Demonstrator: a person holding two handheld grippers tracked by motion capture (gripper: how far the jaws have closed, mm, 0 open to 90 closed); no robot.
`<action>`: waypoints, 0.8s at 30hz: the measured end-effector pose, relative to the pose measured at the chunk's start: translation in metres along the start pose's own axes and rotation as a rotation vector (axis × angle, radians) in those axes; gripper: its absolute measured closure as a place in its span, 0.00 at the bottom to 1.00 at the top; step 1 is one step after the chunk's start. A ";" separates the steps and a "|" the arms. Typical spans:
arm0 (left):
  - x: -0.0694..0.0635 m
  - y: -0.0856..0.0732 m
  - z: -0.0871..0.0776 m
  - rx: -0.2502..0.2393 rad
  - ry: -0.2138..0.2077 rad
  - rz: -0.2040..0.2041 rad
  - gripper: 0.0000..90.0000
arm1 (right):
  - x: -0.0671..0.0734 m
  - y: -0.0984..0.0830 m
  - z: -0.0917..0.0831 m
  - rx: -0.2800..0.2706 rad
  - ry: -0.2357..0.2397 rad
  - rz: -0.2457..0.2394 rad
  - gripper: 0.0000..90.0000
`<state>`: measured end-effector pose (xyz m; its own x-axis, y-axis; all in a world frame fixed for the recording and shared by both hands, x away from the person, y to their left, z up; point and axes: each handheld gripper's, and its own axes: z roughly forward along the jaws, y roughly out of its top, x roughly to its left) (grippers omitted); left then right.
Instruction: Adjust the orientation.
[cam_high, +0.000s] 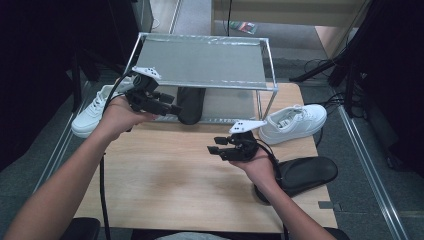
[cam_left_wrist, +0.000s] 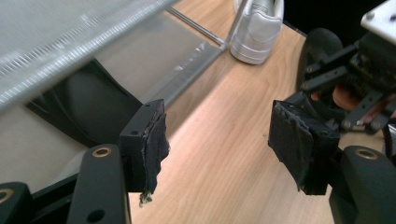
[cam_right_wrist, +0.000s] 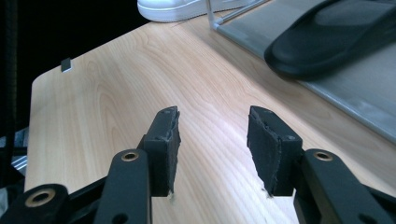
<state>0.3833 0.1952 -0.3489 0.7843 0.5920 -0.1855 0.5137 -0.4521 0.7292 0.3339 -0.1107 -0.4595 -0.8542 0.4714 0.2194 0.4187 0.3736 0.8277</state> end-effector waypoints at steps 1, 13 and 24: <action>0.000 0.000 0.000 0.000 0.000 0.000 0.41 | 0.000 0.000 0.000 0.000 0.000 0.000 0.61; -0.022 -0.046 0.019 0.022 -0.021 -0.031 0.40 | -0.006 -0.031 -0.048 -0.021 -0.027 0.032 0.61; -0.042 -0.077 0.035 0.000 -0.059 -0.050 0.40 | -0.010 -0.046 -0.070 -0.015 -0.062 0.048 0.72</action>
<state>0.3230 0.1813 -0.4201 0.7769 0.5736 -0.2597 0.5524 -0.4229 0.7184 0.3014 -0.1882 -0.4635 -0.8122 0.5375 0.2269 0.4537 0.3375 0.8248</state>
